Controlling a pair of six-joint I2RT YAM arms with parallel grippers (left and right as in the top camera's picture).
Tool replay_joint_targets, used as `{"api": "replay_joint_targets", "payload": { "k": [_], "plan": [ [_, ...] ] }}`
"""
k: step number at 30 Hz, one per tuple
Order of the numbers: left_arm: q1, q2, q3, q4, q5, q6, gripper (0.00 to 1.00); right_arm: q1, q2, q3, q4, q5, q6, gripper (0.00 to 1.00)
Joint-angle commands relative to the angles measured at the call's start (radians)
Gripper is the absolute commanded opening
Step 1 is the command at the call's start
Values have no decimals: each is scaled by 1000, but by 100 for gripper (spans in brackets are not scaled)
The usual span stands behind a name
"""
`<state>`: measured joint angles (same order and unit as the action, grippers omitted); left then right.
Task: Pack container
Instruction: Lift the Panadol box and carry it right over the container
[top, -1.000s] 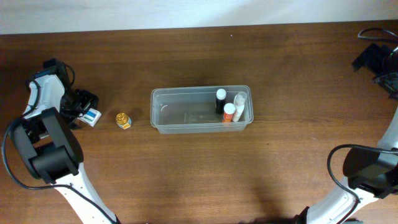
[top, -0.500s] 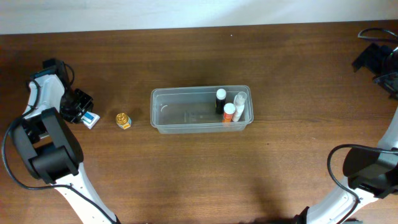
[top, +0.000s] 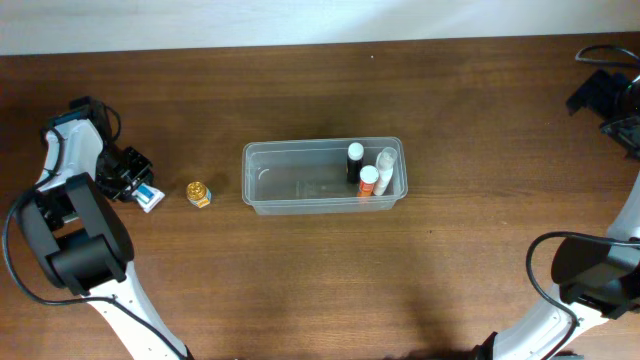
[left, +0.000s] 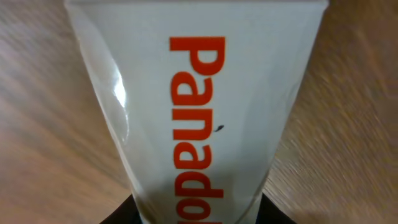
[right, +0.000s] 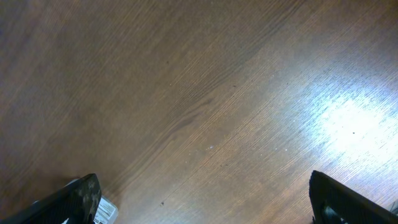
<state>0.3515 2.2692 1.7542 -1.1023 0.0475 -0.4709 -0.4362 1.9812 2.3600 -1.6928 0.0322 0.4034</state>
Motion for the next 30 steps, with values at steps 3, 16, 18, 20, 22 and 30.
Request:
{"api": "replay_joint_targets", "payload": {
  "k": [3, 16, 18, 20, 22, 30],
  "plan": [
    [5, 13, 34, 2, 178, 143, 34, -3, -24, 10, -6, -1, -6, 98],
    [-14, 12, 335, -165, 445, 330, 28, -3, -24, 10, -6, -1, -6, 98],
    [-29, 12, 395, -209, 468, 366, 29, -3, -24, 10, -6, -2, -6, 98],
    [-53, 12, 462, -256, 493, 416, 29, -3, -24, 10, -6, -1, -6, 98],
    [-84, 12, 526, -297, 516, 465, 30, -3, -24, 10, -6, -1, -6, 98],
    [-284, 12, 758, -451, 520, 715, 30, -3, -24, 10, -6, -2, -6, 98]
  ]
}}
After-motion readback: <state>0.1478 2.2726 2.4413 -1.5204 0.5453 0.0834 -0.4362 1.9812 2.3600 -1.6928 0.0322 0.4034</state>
